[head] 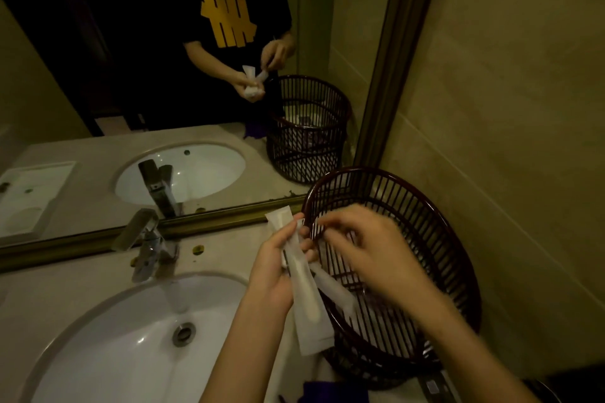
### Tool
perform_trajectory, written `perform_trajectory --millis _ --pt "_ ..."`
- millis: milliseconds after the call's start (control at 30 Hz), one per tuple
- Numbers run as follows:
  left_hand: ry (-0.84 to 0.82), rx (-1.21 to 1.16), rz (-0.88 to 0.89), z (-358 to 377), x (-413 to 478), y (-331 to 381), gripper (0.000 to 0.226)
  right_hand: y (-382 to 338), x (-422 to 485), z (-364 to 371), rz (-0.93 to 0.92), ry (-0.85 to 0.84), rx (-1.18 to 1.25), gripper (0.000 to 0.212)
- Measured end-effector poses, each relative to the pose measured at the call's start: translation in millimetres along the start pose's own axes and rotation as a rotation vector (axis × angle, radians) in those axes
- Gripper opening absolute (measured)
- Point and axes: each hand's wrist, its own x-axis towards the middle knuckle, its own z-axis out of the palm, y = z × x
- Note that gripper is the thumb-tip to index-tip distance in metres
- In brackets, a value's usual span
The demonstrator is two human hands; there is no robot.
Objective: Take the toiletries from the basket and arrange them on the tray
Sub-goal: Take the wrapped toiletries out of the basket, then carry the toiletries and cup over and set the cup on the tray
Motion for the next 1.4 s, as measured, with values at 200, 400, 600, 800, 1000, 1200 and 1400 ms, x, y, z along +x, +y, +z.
perform_trajectory --millis 200,400,600,800,1000,1200,1400 --pt "0.002 -0.004 -0.021 -2.4 -3.4 -5.4 0.021 134.5 42.6 12.7 0.512 -0.233 -0.257 0.041" --pt "0.003 -0.04 -0.021 -8.5 -10.2 -13.1 0.017 181.6 32.6 81.9 0.706 -0.777 -0.505 0.074" --pt "0.009 -0.039 0.037 -11.2 -23.0 -21.5 0.019 200.3 23.5 97.5 0.794 -0.913 -0.498 0.068" --pt "0.081 -0.074 0.115 -7.8 -38.4 -23.0 0.022 188.6 23.9 100.1 0.635 -0.756 -0.542 0.049" --pt "0.07 -0.104 0.111 -10.2 -55.3 -16.2 0.017 146.7 29.2 76.0 0.46 -0.48 -0.485 0.04" --pt "0.011 -0.092 0.111 -26.0 -90.7 2.8 0.026 63.5 16.3 14.9 0.249 -0.151 -0.361 0.051" --pt "0.017 -0.076 0.122 -67.9 -160.1 53.6 0.02 -48.8 -11.4 40.5 0.05 0.017 -0.186 0.067"
